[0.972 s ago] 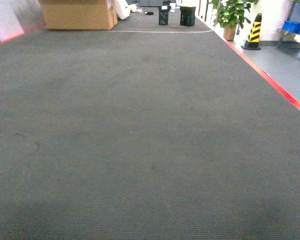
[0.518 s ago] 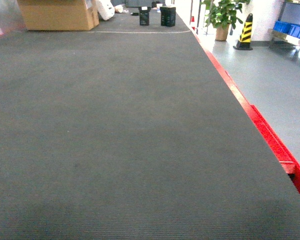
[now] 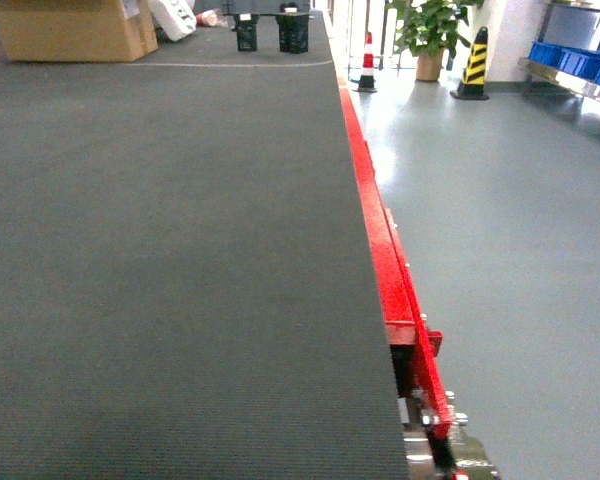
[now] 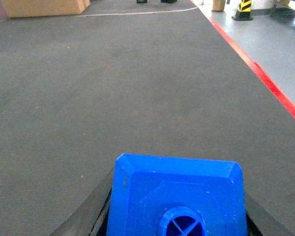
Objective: Sort blue parts and orange caps into right shelf containers
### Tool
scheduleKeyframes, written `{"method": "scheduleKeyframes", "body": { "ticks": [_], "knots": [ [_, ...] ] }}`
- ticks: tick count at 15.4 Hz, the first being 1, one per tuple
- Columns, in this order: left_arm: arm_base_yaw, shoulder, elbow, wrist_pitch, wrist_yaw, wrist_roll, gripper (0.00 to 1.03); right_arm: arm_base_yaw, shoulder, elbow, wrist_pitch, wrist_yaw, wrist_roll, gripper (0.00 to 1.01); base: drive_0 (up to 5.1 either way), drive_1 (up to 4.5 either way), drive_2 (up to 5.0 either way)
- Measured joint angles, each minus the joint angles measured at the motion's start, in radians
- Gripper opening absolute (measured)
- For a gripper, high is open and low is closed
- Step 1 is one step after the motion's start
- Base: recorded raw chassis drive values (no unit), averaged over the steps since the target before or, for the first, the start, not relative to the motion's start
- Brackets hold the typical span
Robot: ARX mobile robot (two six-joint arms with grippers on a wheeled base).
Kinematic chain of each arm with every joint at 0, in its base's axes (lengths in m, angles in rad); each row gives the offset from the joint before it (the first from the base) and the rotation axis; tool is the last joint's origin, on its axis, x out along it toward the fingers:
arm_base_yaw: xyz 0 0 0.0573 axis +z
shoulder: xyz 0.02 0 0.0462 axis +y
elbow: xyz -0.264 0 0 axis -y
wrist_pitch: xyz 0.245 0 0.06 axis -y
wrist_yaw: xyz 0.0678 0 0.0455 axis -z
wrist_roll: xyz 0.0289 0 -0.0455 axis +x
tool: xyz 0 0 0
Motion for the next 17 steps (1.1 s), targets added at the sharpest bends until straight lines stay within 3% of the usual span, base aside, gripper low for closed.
{"method": "scheduleKeyframes", "body": {
  "ticks": [17],
  "knots": [
    [0.0, -0.002, 0.0, 0.006, 0.0, 0.0, 0.45, 0.0, 0.0, 0.0, 0.0, 0.0, 0.0, 0.43, 5.1, -2.38, -2.4]
  ]
}}
